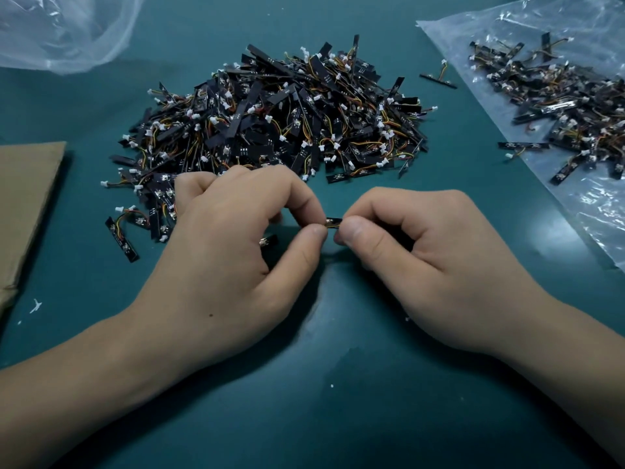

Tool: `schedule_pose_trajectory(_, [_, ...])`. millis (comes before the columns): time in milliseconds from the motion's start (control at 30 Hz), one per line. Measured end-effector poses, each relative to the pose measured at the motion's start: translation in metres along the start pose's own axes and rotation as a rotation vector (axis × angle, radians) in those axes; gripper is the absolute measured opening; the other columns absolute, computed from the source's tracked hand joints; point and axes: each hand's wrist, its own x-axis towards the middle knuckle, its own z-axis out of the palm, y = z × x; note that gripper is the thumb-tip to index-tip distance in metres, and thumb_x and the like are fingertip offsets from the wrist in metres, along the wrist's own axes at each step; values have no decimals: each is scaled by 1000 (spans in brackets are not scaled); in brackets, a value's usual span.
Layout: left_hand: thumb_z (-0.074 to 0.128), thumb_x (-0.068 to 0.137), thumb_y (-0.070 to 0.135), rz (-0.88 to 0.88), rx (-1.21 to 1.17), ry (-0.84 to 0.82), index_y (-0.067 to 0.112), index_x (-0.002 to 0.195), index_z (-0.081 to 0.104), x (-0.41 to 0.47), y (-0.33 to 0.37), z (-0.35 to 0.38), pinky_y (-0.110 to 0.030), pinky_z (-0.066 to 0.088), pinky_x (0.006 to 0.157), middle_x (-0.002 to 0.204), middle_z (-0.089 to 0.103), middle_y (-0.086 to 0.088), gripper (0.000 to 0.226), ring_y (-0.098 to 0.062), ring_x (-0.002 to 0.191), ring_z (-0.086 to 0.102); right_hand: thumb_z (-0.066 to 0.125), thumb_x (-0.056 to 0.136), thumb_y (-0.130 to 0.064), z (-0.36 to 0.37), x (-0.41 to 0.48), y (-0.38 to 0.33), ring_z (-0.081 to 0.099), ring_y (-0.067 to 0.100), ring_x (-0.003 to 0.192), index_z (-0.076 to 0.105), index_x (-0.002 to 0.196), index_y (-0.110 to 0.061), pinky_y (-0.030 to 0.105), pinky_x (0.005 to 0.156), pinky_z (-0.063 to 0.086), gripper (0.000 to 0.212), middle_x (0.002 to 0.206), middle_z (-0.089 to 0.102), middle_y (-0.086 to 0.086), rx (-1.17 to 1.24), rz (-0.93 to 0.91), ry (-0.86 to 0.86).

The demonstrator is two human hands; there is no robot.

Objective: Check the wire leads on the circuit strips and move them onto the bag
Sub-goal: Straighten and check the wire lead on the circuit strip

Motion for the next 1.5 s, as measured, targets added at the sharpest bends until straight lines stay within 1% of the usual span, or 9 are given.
schedule_pose_trajectory(200, [64, 88, 28, -43, -58, 67, 33, 87, 59, 2, -2, 0, -27, 35, 91, 84, 61, 22, 7, 12, 88, 51, 46, 95, -46, -4, 0, 0, 59, 21, 64, 63, 71, -23, 36, 60, 44, 37, 67, 65, -4, 35, 1, -68])
schedule_pose_trajectory(367, [69, 87, 25, 33, -105, 25, 29, 87, 63, 2, -2, 0, -53, 41, 93, 96, 65, 16, 7, -10, 98, 63, 46, 99, -44, -2, 0, 0, 60, 16, 64, 65, 73, -25, 34, 60, 43, 37, 65, 64, -11, 18, -4, -57])
schedule_pose_trajectory(533, [75, 84, 31, 89, -113, -26, 32, 87, 66, 3, -6, 2, -51, 39, 94, 108, 65, 17, 9, -7, 106, 61, 47, 102, -40, -1, 0, 1, 60, 17, 66, 65, 75, -30, 33, 60, 42, 33, 64, 61, -12, 41, -23, 13])
schedule_pose_trajectory(633, [75, 86, 42, 49, -202, 10, 30, 87, 58, 2, -7, 0, -51, 40, 97, 108, 66, 16, 20, -6, 108, 61, 48, 103, -38, -1, 0, 1, 58, 19, 63, 62, 74, -31, 33, 59, 44, 33, 63, 60, -4, 70, -50, 20])
schedule_pose_trajectory(767, [57, 96, 37, 9, -262, 11, 25, 103, 61, 4, -7, -3, -49, 47, 93, 99, 66, 13, 14, -13, 98, 65, 50, 104, -28, -3, -1, 0, 58, 13, 62, 66, 78, -27, 18, 59, 39, 31, 62, 58, -6, 126, -115, -30])
schedule_pose_trajectory(933, [57, 97, 28, 67, -143, -23, 28, 83, 64, 4, -6, -2, -50, 44, 81, 81, 63, 18, 15, 1, 81, 60, 50, 105, -25, -3, -1, 1, 58, 9, 62, 68, 80, -23, 16, 60, 38, 31, 63, 58, -10, 110, -143, -41])
schedule_pose_trajectory(1167, [62, 94, 27, 79, -147, -7, 29, 81, 63, 4, -5, -4, -42, 41, 80, 74, 59, 24, 14, 7, 75, 58, 47, 102, -37, -3, -1, -1, 60, 18, 65, 67, 81, -25, 34, 59, 46, 32, 65, 61, -5, 91, -109, -61])
schedule_pose_trajectory(1400, [61, 94, 29, 58, -138, 1, 30, 81, 62, 4, -2, -3, -32, 36, 82, 73, 59, 24, 14, 11, 77, 56, 51, 99, -20, -4, -1, -1, 56, 18, 61, 66, 76, -22, 27, 56, 41, 27, 62, 60, 0, 140, -102, -73])
schedule_pose_trajectory(1500, [63, 91, 20, 53, -174, -45, 17, 82, 66, 4, 0, -3, -9, 37, 79, 68, 51, 24, 10, 18, 70, 49, 52, 98, -17, -4, -1, -1, 55, 18, 60, 66, 74, -21, 23, 56, 40, 28, 61, 59, 0, 159, -107, -61])
